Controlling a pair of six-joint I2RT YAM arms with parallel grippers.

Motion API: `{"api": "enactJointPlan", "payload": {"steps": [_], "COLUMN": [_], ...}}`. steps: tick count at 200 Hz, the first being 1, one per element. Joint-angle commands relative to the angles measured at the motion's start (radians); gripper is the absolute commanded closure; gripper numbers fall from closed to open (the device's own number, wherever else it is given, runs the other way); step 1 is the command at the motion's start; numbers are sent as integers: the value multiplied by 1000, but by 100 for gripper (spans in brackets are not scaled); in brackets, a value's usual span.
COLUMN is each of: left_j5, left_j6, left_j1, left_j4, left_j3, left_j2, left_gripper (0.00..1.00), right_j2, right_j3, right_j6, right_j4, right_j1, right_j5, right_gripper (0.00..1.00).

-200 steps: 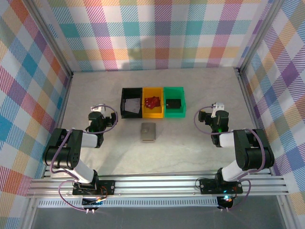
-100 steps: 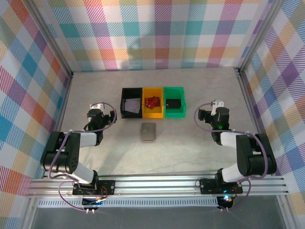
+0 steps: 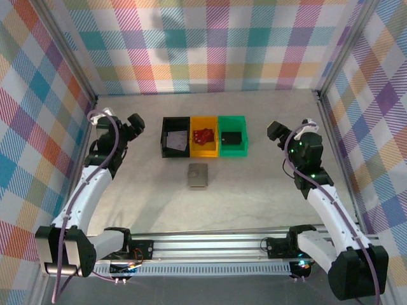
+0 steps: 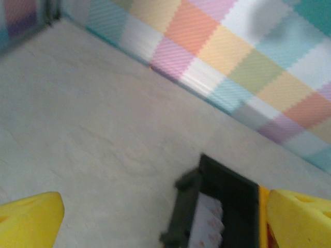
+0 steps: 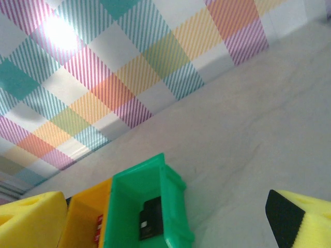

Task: Take the credit cards out of the card holder

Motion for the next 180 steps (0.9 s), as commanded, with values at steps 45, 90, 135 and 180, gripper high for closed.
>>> {"api": "enactJointPlan", "payload": {"steps": [45, 90, 135, 180], "left_j5": [73, -28, -129, -159], "left_j6": [-145, -227, -256, -241], "left_j1": [-207, -447, -610, -674], "left_j4": [-307, -397, -486, -524], "left_j3": [-110, -126, -35, 91], "left_j2": [-149, -96, 72, 259], "left_gripper": [0, 0, 3, 3], "right_j2": [145, 232, 277, 250], "right_j3": [164, 233, 224, 223], "right_j6": [-1, -67, -89, -105], "right_j4": [-425, -569, -596, -590], "right_j1": [113, 237, 290, 323], "right_j5": [-70, 5, 4, 60], "right_gripper": [1, 3, 8, 8]}}
